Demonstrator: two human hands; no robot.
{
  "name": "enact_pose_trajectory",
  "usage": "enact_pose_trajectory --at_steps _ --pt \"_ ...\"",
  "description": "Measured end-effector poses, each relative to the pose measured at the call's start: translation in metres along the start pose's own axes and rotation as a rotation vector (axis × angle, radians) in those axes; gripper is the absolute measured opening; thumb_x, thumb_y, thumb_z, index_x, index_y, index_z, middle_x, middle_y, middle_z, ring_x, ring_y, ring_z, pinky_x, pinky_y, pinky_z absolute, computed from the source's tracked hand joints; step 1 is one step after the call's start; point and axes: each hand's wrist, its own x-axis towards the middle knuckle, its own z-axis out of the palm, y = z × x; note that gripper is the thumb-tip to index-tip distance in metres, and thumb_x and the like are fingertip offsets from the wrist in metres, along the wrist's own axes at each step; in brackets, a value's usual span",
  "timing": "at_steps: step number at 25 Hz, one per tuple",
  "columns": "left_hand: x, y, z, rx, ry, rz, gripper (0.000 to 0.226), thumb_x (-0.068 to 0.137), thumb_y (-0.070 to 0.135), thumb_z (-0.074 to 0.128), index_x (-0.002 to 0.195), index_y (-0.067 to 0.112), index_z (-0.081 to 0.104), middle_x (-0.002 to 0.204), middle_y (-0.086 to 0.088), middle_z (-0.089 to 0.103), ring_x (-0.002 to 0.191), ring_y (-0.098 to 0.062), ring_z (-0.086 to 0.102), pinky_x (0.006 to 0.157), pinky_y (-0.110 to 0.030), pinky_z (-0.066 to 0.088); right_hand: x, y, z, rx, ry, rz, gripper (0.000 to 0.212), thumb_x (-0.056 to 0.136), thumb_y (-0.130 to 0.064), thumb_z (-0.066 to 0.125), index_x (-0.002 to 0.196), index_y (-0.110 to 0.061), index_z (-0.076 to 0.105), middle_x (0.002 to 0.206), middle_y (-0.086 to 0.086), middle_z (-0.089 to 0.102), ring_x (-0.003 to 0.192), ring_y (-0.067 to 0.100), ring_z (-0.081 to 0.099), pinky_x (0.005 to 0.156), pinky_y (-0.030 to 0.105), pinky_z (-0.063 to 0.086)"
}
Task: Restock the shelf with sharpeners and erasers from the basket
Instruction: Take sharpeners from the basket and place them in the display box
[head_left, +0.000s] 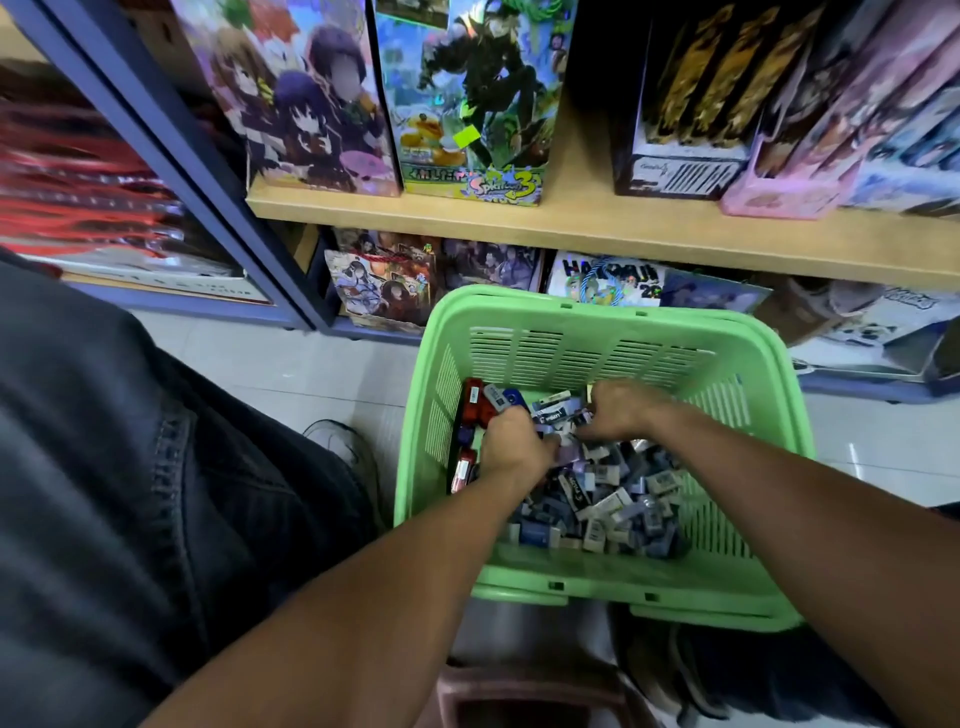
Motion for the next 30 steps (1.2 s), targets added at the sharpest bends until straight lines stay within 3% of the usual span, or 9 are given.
enact_pose_trajectory --at_steps 3,5,8,11,16,20,23,28,30 --pt "-0.007 0.012 0.012 -0.348 -0.294 0.071 0.015 0.086 0.001 0.069 0.088 0.012 0.057 0.079 -0.006 0.057 0.078 -0.019 0.054 0.060 -0.021 0.048 -0.020 0.021 -0.007 -0.198 0.025 0.066 0.058 0.078 -0.054 0.071 0.121 -0.017 0.058 0.130 0.006 0.061 0.116 0.025 0.061 0.090 0.033 0.050" --pt "-0.012 0.013 0.017 -0.305 -0.400 0.106 0.027 0.084 -0.010 0.063 0.101 0.010 0.060 0.086 -0.004 0.059 0.086 -0.020 0.057 0.067 -0.022 0.050 -0.029 0.017 -0.009 -0.242 0.141 0.074 0.045 0.090 -0.045 0.061 0.124 -0.016 0.056 0.131 0.005 0.060 0.117 0.025 0.060 0.090 0.037 0.050" --pt "-0.009 -0.004 0.011 0.084 -0.192 0.115 0.017 0.089 -0.001 0.061 0.104 0.005 0.065 0.088 -0.005 0.064 0.085 -0.024 0.062 0.059 -0.018 0.044 -0.022 -0.017 0.001 -0.109 0.238 -0.032 0.028 0.092 -0.024 0.053 0.117 -0.014 0.062 0.122 0.009 0.064 0.108 0.029 0.064 0.087 0.038 0.052" --pt "0.003 -0.036 -0.009 0.321 -0.059 -0.005 0.018 0.094 0.008 0.058 0.112 0.006 0.062 0.105 -0.012 0.068 0.093 -0.029 0.066 0.069 -0.031 0.052 -0.006 -0.060 0.023 0.135 0.116 -0.226 0.026 0.088 -0.020 0.060 0.111 -0.024 0.069 0.118 0.005 0.067 0.106 0.026 0.064 0.088 0.034 0.053" --pt "0.031 -0.052 -0.013 0.442 -0.214 -0.022 0.039 0.091 0.009 0.058 0.129 0.006 0.052 0.125 -0.017 0.062 0.107 -0.034 0.066 0.084 -0.039 0.055 0.010 -0.086 0.068 0.117 -0.015 -0.318 0.021 0.086 -0.021 0.067 0.106 -0.015 0.067 0.099 0.008 0.067 0.095 0.027 0.066 0.074 0.030 0.049" --pt "0.028 -0.058 0.006 0.578 -0.211 -0.062 0.053 0.095 -0.001 0.050 0.144 -0.001 0.031 0.140 -0.022 0.038 0.122 -0.038 0.054 0.100 -0.040 0.046 0.014 -0.085 0.092 0.011 0.049 -0.355 0.023 0.086 -0.025 0.068 0.106 -0.014 0.064 0.106 0.010 0.068 0.100 0.028 0.065 0.082 0.037 0.055" --pt "0.030 -0.065 0.014 0.543 -0.225 -0.123 0.047 0.096 0.003 0.050 0.139 -0.004 0.033 0.138 -0.025 0.050 0.124 -0.037 0.055 0.100 -0.040 0.046 0.014 -0.084 0.104 0.034 0.117 -0.393 0.027 0.087 -0.027 0.067 0.111 -0.016 0.060 0.109 0.009 0.067 0.101 0.029 0.064 0.082 0.038 0.055" --pt "0.033 -0.065 0.015 0.617 -0.221 -0.110 0.043 0.091 0.011 0.062 0.132 0.000 0.052 0.130 -0.020 0.058 0.119 -0.032 0.060 0.095 -0.037 0.051 0.026 -0.068 0.089 0.313 -0.073 -0.242 0.018 0.076 -0.028 0.080 0.085 -0.022 0.065 0.092 0.004 0.067 0.088 0.024 0.065 0.075 0.035 0.055" --pt "0.031 -0.065 0.015 0.669 -0.220 -0.094 0.037 0.092 0.010 0.060 0.128 0.005 0.058 0.127 -0.018 0.058 0.114 -0.031 0.062 0.092 -0.037 0.052 0.030 -0.064 0.078 0.410 -0.094 -0.158 0.023 0.074 -0.025 0.081 0.087 -0.016 0.065 0.091 0.006 0.066 0.084 0.023 0.065 0.075 0.035 0.057"
